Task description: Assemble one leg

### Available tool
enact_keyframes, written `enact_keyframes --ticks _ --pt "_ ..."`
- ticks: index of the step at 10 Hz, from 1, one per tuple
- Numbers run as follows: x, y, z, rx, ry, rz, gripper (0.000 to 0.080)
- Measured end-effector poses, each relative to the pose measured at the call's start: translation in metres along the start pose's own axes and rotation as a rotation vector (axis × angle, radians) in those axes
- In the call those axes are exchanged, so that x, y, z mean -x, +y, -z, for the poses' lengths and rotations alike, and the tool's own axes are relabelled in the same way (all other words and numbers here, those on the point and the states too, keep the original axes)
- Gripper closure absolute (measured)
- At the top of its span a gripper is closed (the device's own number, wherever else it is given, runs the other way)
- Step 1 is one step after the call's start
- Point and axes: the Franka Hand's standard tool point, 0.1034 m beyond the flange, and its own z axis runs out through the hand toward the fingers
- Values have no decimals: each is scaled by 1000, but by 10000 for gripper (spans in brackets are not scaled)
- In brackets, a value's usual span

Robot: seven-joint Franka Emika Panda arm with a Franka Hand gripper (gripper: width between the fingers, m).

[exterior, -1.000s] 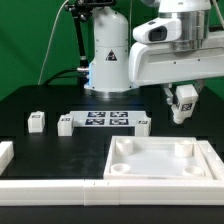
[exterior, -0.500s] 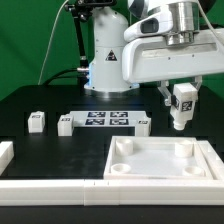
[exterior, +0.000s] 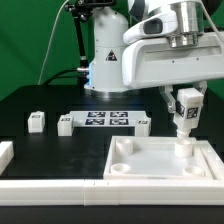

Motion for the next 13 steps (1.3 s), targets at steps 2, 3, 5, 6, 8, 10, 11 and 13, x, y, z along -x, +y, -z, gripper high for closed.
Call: enact_keyframes --ticks 2,3,5,6,8,10,11,13 --pt "-29 5 -8 -6 8 24 513" --pt "-34 6 -9 -6 15 22 512" --pt "-31 5 -10 -7 11 22 513" --pt "-31 5 -10 -7 11 22 513" --pt "-30 6 -11 -6 8 29 513" --pt "-37 14 -20 -7 9 43 512" --pt "-44 17 -23 -6 17 42 512" --pt "-53 21 -29 -6 28 41 513"
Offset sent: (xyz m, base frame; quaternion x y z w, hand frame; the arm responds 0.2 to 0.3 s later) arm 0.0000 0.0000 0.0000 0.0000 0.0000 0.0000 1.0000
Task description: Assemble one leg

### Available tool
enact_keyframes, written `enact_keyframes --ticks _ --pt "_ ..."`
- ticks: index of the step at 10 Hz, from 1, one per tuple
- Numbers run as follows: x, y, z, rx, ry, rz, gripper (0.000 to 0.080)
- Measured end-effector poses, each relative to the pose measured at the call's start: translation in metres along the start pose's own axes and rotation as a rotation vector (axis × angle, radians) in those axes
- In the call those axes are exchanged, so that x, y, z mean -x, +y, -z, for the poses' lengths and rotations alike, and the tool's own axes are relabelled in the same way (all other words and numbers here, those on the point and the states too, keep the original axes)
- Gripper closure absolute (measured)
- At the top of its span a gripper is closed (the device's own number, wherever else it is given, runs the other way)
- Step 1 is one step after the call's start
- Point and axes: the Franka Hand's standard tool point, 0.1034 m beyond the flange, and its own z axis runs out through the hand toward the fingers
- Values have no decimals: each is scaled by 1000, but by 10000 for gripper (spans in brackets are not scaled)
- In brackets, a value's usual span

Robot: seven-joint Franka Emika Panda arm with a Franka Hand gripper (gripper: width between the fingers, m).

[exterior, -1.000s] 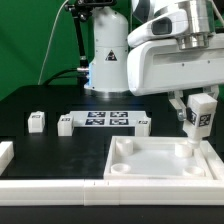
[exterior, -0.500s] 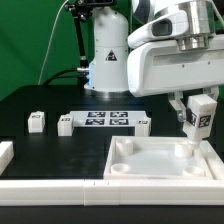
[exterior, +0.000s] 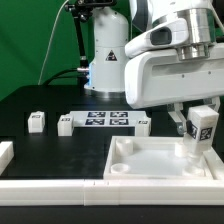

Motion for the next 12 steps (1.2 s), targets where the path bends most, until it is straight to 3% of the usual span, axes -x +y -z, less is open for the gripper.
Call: enact_keyframes --ticks 8,12 --pt "10 -1 -20 2 21 -2 513" --pt "13 -3 -21 16 71 -1 513"
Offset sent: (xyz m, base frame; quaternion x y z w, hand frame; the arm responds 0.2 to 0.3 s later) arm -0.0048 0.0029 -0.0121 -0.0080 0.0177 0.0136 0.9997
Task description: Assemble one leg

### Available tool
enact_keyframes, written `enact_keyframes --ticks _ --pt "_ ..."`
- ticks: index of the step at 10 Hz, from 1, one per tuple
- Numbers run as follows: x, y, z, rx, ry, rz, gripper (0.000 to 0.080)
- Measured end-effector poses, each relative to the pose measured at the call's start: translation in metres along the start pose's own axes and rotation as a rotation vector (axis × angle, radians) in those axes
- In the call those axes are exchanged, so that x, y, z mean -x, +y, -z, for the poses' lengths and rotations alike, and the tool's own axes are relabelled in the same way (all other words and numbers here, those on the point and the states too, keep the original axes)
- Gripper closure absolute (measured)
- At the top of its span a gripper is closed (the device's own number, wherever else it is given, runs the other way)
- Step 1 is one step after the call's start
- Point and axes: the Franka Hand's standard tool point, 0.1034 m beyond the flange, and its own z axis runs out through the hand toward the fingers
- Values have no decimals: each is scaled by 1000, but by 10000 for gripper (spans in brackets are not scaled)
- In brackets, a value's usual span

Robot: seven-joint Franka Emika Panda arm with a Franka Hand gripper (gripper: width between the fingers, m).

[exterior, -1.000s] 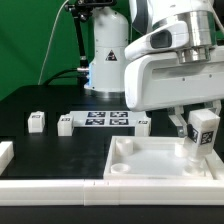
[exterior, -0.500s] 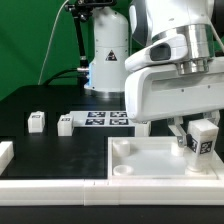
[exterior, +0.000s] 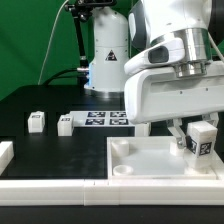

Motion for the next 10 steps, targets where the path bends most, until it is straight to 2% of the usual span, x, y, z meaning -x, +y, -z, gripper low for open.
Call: enact_keyframes --ticks 2,3,4,5,6,10 --pt "0 0 0 0 0 0 512" --pt "0 0 0 0 0 0 333" --pt "0 0 0 0 0 0 333" --pt "0 0 0 0 0 0 194" --pt "0 0 0 0 0 0 158" --pt "0 0 0 0 0 0 150"
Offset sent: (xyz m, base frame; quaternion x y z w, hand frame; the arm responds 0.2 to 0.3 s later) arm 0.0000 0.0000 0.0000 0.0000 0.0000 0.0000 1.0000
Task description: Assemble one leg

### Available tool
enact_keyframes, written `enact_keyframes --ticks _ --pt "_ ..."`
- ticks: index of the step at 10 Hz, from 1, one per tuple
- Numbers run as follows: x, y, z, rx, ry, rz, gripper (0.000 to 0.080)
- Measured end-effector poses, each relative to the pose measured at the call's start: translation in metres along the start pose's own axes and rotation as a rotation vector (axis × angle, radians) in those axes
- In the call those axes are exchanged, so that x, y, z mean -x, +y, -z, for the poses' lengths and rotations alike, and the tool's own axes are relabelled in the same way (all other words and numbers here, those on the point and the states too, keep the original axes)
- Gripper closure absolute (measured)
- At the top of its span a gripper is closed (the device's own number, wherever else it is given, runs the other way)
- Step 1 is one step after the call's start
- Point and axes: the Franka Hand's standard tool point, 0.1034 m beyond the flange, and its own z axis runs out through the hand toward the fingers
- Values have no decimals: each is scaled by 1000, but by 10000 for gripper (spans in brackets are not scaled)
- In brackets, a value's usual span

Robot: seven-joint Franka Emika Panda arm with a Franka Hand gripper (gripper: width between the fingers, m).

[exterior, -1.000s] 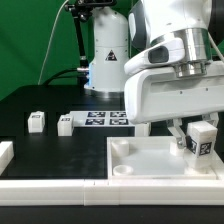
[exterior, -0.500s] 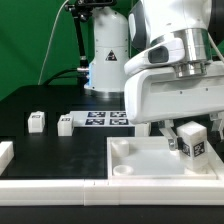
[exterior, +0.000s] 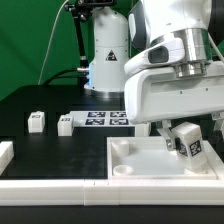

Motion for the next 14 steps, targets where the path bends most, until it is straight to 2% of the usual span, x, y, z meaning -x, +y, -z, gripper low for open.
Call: enact_keyframes --ticks 1,5,8,9,10,11,13,14 --pt "0 0 0 0 0 0 150" --pt "-10 4 17 6 7 4 150" --pt "-8 1 14 -6 -31 6 150" --pt "-3 -2 12 -17 -72 2 150" --pt "0 -6 12 -52 -205 -2 150" --pt "-7 -6 13 -68 -260 0 150" --pt "-1 -12 16 -121 -447 1 150" --pt "-7 -11 15 -126 -454 1 150"
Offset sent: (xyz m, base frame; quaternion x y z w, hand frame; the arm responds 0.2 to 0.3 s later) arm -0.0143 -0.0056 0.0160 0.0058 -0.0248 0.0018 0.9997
